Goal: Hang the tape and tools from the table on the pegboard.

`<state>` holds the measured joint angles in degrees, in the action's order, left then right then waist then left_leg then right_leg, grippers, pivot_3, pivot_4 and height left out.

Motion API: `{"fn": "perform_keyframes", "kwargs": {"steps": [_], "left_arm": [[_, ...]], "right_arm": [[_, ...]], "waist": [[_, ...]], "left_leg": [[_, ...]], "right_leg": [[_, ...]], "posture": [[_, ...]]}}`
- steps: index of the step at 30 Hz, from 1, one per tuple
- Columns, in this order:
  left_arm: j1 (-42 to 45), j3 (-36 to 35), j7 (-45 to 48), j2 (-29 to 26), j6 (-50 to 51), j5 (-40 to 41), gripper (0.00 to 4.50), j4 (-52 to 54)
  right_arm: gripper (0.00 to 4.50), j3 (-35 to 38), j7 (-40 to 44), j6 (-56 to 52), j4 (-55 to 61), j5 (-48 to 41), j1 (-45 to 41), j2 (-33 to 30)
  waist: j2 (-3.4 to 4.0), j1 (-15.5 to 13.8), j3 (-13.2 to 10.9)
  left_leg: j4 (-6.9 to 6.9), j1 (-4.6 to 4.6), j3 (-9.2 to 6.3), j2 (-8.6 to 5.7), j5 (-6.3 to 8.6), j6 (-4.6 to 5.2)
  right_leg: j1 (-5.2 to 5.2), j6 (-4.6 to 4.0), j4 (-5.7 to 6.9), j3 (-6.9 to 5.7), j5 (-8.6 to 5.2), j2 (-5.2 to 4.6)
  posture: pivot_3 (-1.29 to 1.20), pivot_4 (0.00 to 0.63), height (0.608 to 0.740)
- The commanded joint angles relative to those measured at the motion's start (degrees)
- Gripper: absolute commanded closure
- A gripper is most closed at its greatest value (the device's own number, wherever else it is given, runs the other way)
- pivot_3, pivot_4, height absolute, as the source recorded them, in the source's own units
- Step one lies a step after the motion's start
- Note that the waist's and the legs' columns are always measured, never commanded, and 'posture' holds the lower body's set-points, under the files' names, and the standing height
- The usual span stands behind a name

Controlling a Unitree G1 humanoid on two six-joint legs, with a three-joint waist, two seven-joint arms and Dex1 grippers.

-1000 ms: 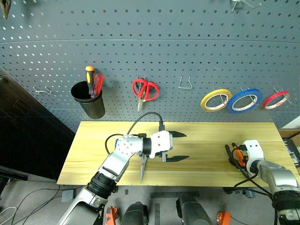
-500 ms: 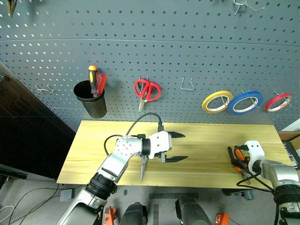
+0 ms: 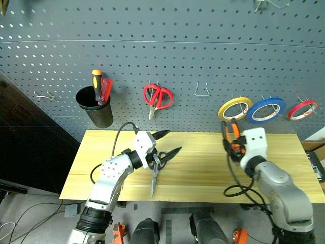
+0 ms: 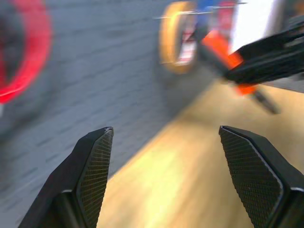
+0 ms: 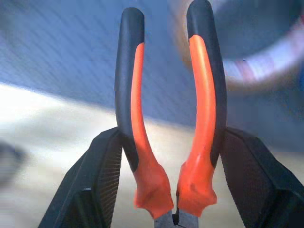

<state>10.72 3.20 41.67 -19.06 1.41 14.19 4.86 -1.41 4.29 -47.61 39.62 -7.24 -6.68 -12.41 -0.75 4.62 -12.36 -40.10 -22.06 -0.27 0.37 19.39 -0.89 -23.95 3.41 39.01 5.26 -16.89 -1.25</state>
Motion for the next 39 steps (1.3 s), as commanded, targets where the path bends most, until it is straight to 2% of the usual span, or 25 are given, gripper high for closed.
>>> {"fn": "perform_keyframes", "kwargs": {"steps": [1, 9, 14, 17, 20, 29, 32, 38, 39], "left_arm": [[-1.2, -1.8, -1.8, 0.4, -0.7, 1.4, 0.72, 4.2], [-0.7, 0.1, -2.1, 1.2, -0.6, 1.6, 0.72, 7.0], [0.4, 0.9, -2.9, 1.7, -1.1, 0.8, 0.72, 6.5], [1.1, 1.3, -3.4, 2.0, -1.1, 0.5, 0.72, 6.1], [1.4, 1.5, -3.6, 2.1, -1.2, 0.4, 0.72, 5.9], [3.0, 1.9, -4.5, 3.0, -1.8, -0.4, 0.72, 4.4], [3.7, 2.1, -4.6, 3.5, -2.0, -0.5, 0.72, 3.8], [4.2, 2.5, -5.6, 3.7, -1.0, -1.3, 0.72, 3.2], [4.2, 2.6, -5.9, 3.7, -0.6, -1.6, 0.72, 3.1]], "right_arm": [[1.67, -4.1, -5.0, 3.3, 5.9, 4.6, -7.7, 2.8], [1.67, -4.6, -4.7, 13.5, -7.9, 8.1, -30.1, 4.6], [1.67, -4.5, -4.3, 21.7, -18.0, 8.8, -37.1, 6.3], [1.67, -4.6, -4.0, 26.7, -23.0, 9.4, -37.5, 6.7], [1.67, -4.7, -4.2, 30.4, -26.8, 9.7, -37.3, 7.2], [1.67, -5.0, -6.1, 44.6, -36.5, 13.4, -29.3, 7.4], [1.67, -4.4, -6.6, 45.3, -37.4, 12.9, -28.2, 8.2], [1.67, -3.9, -4.1, 39.8, -35.7, 11.2, -25.6, 9.1], [1.11, -3.8, -3.7, 38.0, -34.7, 11.0, -25.0, 9.1]], "waist": [[-0.02, 0.0, 0.0], [-0.18, 0.0, 0.2], [-0.19, 0.3, 0.2], [-0.22, 0.2, 0.2], [-0.22, 0.2, 0.2], [-0.27, 0.2, 0.3], [-0.28, 0.2, 0.3], [-0.28, 0.1, 0.4], [-0.29, 0.0, 0.5]], "left_leg": [[-0.01, -0.01, 0.02, -0.02, 0.00, 0.00], [0.00, -0.03, 0.07, -0.03, -0.03, -0.04], [0.02, -0.03, 0.16, 0.01, -0.03, -0.04], [0.02, -0.03, 0.14, 0.02, -0.03, -0.04], [0.01, -0.03, 0.19, 0.01, -0.03, -0.04], [-0.03, -0.02, 0.24, 0.03, -0.04, -0.05], [-0.04, 0.02, 0.28, 0.04, -0.04, -0.05], [-0.04, 0.05, 0.28, 0.06, -0.04, -0.06], [-0.04, 0.05, 0.27, 0.06, -0.04, -0.06]], "right_leg": [[-0.02, 0.00, 0.01, -0.04, 0.00, 0.00], [-0.15, -0.03, 0.03, -0.40, 0.02, -0.06], [-0.22, -0.06, 0.06, -0.59, 0.03, -0.10], [-0.23, -0.18, 0.06, -1.27, 0.10, -0.38], [-0.23, -0.24, 0.05, -1.39, 0.14, -0.46], [-0.24, -0.27, 0.07, -1.54, 0.16, -0.50], [-0.26, -0.28, 0.11, -1.55, 0.17, -0.52], [-0.24, -0.29, 0.16, -1.59, 0.17, -0.52], [-0.23, -0.29, 0.16, -1.61, 0.17, -0.52]], "posture": [[-0.03, 0.198, 0.740], [-0.02, 0.184, 0.740], [-0.01, 0.178, 0.740], [-0.01, 0.178, 0.740], [0.00, 0.175, 0.740], [0.00, 0.175, 0.740], [-0.01, 0.176, 0.740], [-0.01, 0.176, 0.740], [-0.01, 0.176, 0.740]]}}
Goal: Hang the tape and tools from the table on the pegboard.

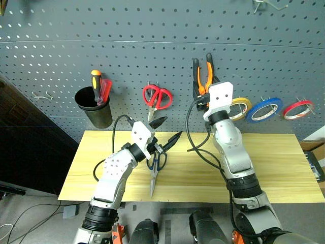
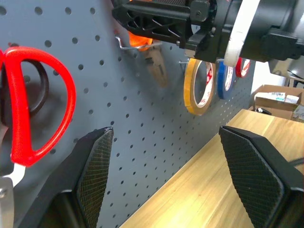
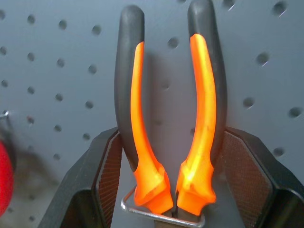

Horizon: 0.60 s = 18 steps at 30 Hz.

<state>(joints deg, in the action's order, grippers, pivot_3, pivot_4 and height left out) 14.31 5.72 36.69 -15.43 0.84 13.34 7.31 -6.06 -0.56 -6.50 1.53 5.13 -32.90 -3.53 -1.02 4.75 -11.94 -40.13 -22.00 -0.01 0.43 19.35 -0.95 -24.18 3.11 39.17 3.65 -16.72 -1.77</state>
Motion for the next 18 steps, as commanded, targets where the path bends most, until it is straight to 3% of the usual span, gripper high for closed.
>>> {"fn": "perform_keyframes", "kwargs": {"steps": [1, 4, 10, 14, 18], "left_arm": [[0.6, 0.3, -1.1, -0.1, 0.7, -1.0, 0.72, 0.4], [0.5, 1.1, -1.1, -0.8, 2.6, -2.0, 0.72, -0.4], [-0.9, 2.8, -0.4, -3.2, 9.8, -3.2, 0.72, -0.9], [-1.9, 4.9, -2.1, -6.3, 16.6, -7.1, 0.72, -1.1], [-3.7, 6.9, -4.6, -9.0, 32.2, -10.5, 0.72, 0.7]], "right_arm": [[0.93, 1.0, 1.9, -5.4, 4.6, -1.7, 2.1, 0.0], [0.03, 1.6, 4.2, -14.4, 9.4, -3.5, 4.6, -0.9], [0.03, 3.2, 11.0, -33.6, 21.8, -7.8, 11.2, -6.9], [0.03, 4.3, 18.8, -46.8, 31.3, -15.9, 16.5, -12.6], [0.03, 5.7, 25.5, -56.8, 39.7, -25.3, 21.9, -17.2]], "waist": [[-0.02, -0.1, 0.1], [-0.05, -0.1, 0.3], [-0.04, -0.1, 0.3], [-0.04, -0.1, 0.3], [-0.04, 0.0, 0.3]], "left_leg": [[-0.01, 0.00, -0.03, 0.00, 0.00, 0.00], [-0.02, 0.00, -0.03, -0.02, 0.00, 0.00], [-0.03, 0.00, -0.05, -0.02, 0.00, 0.01], [-0.02, -0.01, -0.08, -0.03, 0.01, 0.03], [-0.01, 0.02, -0.11, -0.03, 0.04, 0.08]], "right_leg": [[0.02, 0.00, -0.01, -0.03, 0.00, -0.01], [0.04, 0.00, -0.03, -0.02, 0.00, -0.03], [0.03, 0.00, 0.03, -0.03, 0.00, -0.03], [0.06, 0.00, -0.01, -0.02, 0.00, -0.03], [0.08, 0.00, 0.00, -0.01, 0.00, 0.01]], "posture": [[-0.02, 0.177, 0.740], [-0.02, 0.178, 0.740], [-0.03, 0.187, 0.740], [-0.03, 0.187, 0.740], [-0.04, 0.195, 0.740]]}}
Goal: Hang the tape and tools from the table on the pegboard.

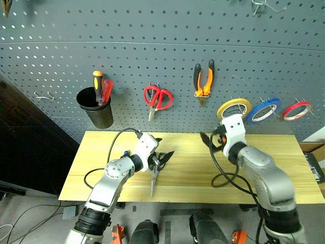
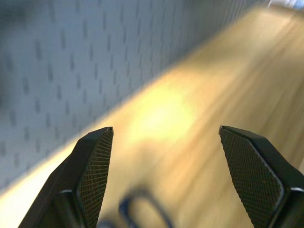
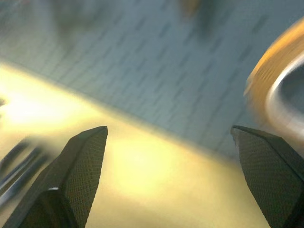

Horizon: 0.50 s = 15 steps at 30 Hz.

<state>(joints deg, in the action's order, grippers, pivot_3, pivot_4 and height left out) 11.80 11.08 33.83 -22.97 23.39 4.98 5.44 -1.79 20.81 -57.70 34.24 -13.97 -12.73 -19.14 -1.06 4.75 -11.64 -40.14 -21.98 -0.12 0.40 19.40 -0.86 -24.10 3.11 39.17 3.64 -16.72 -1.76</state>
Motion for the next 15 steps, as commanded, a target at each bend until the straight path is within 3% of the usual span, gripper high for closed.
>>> {"fn": "perform_keyframes", "kwargs": {"steps": [1, 6, 11, 15], "left_arm": [[-1.5, 1.6, -2.3, -1.6, 12.8, -2.2, 0.72, 3.3], [-2.5, 1.2, -6.1, -0.6, 31.3, -1.7, 0.72, 6.1], [-2.0, 1.8, -8.7, 1.3, 38.6, -1.5, 0.72, 5.7], [0.4, 1.8, -12.1, 5.3, 37.9, -2.4, 0.72, 0.9]], "right_arm": [[0.03, 2.0, 4.7, -7.0, 7.9, -7.6, 2.1, -2.1], [0.03, 2.4, 7.4, -11.2, 11.9, -13.9, 1.9, -4.4], [0.03, 1.5, 7.0, -11.9, 12.6, -16.4, 0.9, -5.7], [0.03, 0.7, 7.0, -12.0, 13.1, -17.6, 0.0, -6.9]], "waist": [[0.00, 0.1, 0.0], [-0.01, -0.1, 0.0], [-0.01, -0.3, 0.0], [-0.03, -0.6, 0.0]], "left_leg": [[0.01, 0.01, -0.01, 0.00, 0.01, 0.02], [-0.04, 0.02, -0.11, -0.02, 0.09, 0.19], [-0.05, 0.00, -0.26, -0.05, 0.08, 0.19], [-0.06, -0.01, -0.28, -0.08, 0.06, 0.14]], "right_leg": [[0.01, 0.00, 0.00, 0.00, 0.00, 0.01], [0.06, -0.03, 0.01, -0.03, 0.02, 0.02], [0.10, -0.04, 0.00, -0.06, 0.02, 0.00], [0.10, -0.04, -0.03, -0.04, 0.02, -0.04]], "posture": [[-0.05, 0.202, 0.740], [-0.05, 0.208, 0.740], [-0.05, 0.218, 0.740], [-0.06, 0.224, 0.740]]}}
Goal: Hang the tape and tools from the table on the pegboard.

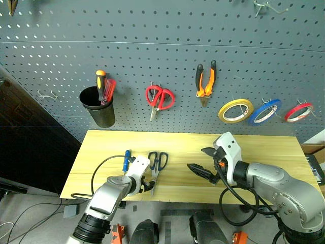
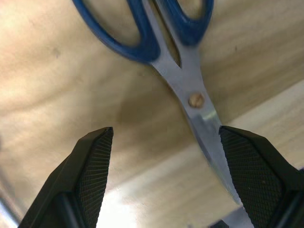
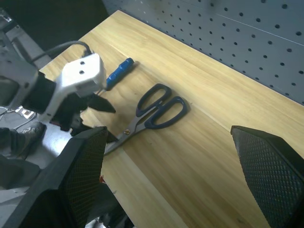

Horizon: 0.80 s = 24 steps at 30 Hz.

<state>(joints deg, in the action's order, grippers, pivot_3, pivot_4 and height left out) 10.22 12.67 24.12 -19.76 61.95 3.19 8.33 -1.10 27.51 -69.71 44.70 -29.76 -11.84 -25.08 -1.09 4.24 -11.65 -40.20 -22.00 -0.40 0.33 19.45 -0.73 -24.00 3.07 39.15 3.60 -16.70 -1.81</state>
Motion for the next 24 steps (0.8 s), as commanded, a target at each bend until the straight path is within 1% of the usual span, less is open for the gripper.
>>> {"fn": "perform_keyframes", "kwargs": {"steps": [1, 8, 12, 15, 22, 23, 24], "left_arm": [[2.5, 0.4, -3.0, 2.8, -0.7, -0.7, 0.72, -3.0], [5.2, 1.0, -6.1, 7.2, 1.0, -0.7, 0.72, -7.1], [5.4, -2.9, -9.6, 11.0, 4.0, 0.1, 0.72, -9.1], [5.1, -2.9, -10.0, 11.3, 3.8, 0.0, 1.26, -8.9], [4.9, -1.6, -8.1, 8.7, -1.1, -0.2, 3.37, -9.4], [5.0, -1.5, -7.7, 8.2, -1.8, -0.3, 3.61, -9.5], [5.1, -1.1, -7.3, 7.6, -2.8, -0.4, 3.71, -9.7]], "right_arm": [[0.03, 0.0, 0.2, -0.1, 2.7, -2.3, -0.9, -1.2], [0.03, 1.2, 0.4, -0.6, 3.6, -5.3, -0.5, -3.3], [0.03, 3.1, 0.7, -1.5, 4.1, -8.3, -0.4, -4.0], [0.00, 4.4, 0.7, -2.2, 4.6, -11.0, -0.4, -4.3], [0.00, 5.6, -1.5, -2.4, 4.7, -13.6, -0.1, -4.4], [0.00, 5.7, -1.7, -2.3, 4.9, -13.9, 0.2, -4.5], [0.00, 5.8, -1.8, -2.3, 5.0, -14.1, 0.5, -4.7]], "waist": [[-0.01, -0.4, 0.0], [-0.01, -0.9, 0.0], [-0.01, -0.9, 0.0], [-0.01, -0.9, 0.0], [-0.01, -0.9, 0.0], [-0.01, -0.9, 0.0], [-0.01, -0.9, 0.0]], "left_leg": [[0.00, 0.00, -0.01, 0.00, 0.00, 0.00], [0.00, 0.00, -0.04, -0.02, -0.02, -0.04], [0.00, 0.08, -0.12, -0.05, 0.00, 0.02], [0.00, 0.18, -0.27, -0.13, 0.01, 0.08], [0.00, 0.24, -0.47, -0.30, 0.00, 0.09], [0.00, 0.24, -0.49, -0.32, 0.00, 0.10], [0.00, 0.23, -0.52, -0.35, -0.01, 0.09]], "right_leg": [[0.01, 0.00, -0.01, 0.00, 0.00, 0.00], [0.03, 0.00, -0.04, 0.02, 0.00, -0.02], [0.19, 0.00, -0.10, 0.00, 0.00, -0.07], [0.38, 0.00, -0.14, -0.10, 0.00, -0.15], [0.51, 0.00, -0.17, -0.21, 0.00, -0.29], [0.52, 0.00, -0.18, -0.23, 0.00, -0.32], [0.52, 0.00, -0.18, -0.26, 0.00, -0.35]], "posture": [[-0.06, 0.225, 0.740], [-0.08, 0.225, 0.740], [-0.09, 0.226, 0.740], [-0.09, 0.227, 0.740], [-0.10, 0.230, 0.740], [-0.10, 0.229, 0.740], [-0.10, 0.229, 0.740]]}}
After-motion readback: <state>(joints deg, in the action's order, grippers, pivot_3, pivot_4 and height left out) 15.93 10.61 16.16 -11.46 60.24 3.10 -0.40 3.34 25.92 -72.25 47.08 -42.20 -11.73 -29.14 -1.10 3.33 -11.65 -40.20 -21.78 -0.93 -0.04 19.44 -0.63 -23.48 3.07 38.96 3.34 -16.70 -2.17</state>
